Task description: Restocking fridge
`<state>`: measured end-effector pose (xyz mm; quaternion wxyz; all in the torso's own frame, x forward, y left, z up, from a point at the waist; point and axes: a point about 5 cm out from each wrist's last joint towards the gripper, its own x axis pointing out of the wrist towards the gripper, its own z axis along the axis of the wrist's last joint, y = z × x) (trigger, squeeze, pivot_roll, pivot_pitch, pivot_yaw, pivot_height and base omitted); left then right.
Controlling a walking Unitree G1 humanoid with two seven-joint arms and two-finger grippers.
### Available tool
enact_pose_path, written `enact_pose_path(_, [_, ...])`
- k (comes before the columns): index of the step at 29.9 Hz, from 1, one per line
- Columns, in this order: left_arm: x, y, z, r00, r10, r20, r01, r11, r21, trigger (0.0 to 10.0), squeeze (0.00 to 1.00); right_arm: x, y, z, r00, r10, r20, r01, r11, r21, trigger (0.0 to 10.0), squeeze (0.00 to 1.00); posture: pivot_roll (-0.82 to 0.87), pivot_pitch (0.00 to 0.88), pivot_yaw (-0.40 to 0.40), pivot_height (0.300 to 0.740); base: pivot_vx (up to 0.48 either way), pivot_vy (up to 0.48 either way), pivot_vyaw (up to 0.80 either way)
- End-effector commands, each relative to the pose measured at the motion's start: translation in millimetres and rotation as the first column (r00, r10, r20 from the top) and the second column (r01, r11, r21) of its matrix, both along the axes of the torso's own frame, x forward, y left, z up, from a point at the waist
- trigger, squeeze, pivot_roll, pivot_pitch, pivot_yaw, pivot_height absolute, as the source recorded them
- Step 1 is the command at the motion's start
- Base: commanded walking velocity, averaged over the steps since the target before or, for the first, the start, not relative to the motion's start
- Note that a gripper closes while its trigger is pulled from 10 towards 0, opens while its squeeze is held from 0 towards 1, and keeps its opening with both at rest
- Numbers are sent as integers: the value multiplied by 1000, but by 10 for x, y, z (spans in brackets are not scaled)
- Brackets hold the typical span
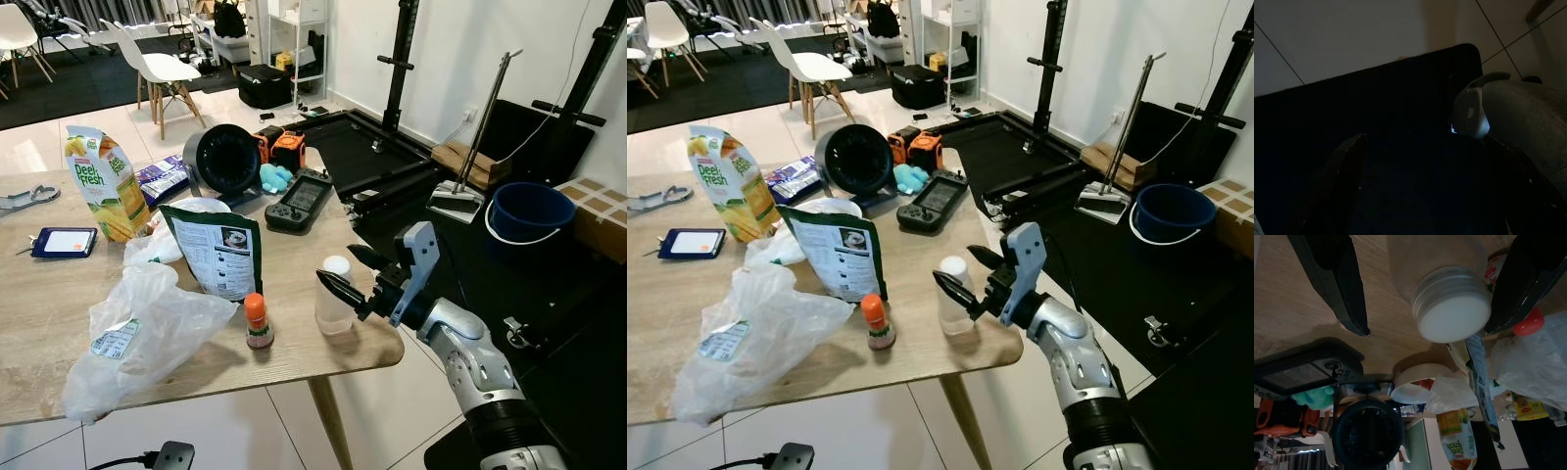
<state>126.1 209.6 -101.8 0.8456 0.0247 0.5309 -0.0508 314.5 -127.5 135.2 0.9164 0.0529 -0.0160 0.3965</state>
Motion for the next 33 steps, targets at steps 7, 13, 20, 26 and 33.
enact_pose_path(7, [-54, -15, -21, 1000, -5, -19, 5, 1000, 3, 10000, 0, 41, 23, 7, 1000, -4, 5, 4, 999, -32, 10000, 0, 74, 0, 11, 740, 0, 0, 0])
enact_pose_path(13, [-69, -27, -28, 1000, -2, -23, 2, 1000, 2, 10000, 0, 21, 47, 1, 1000, 23, 1, -23, 999, -23, 4275, 0, 73, 0, 10, 740, 0, 0, 0])
enact_pose_path(20, [-72, -28, -29, 1000, -2, -24, 2, 1000, 3, 10000, 0, 23, 54, -17, 1000, 23, 0, -23, 999, -30, 10000, 0, 73, 0, 10, 740, 0, 0, 0])
enact_pose_path(26, [-57, -29, -25, 1000, -3, -21, 3, 1000, 2, 10000, 0, 11, 74, -23, 999, 39, 0, -39, 999, -30, 10000, 0, 75, 0, 7, 740, 0, 0, 0])
enact_pose_path(33, [-59, -35, -26, 1000, -3, -21, 3, 1000, 0, 10000, 0, -3, 100, -32, 999, 53, 0, -53, 998, -21, 0, 0, 77, 0, 6, 740, 0, 0, 0])
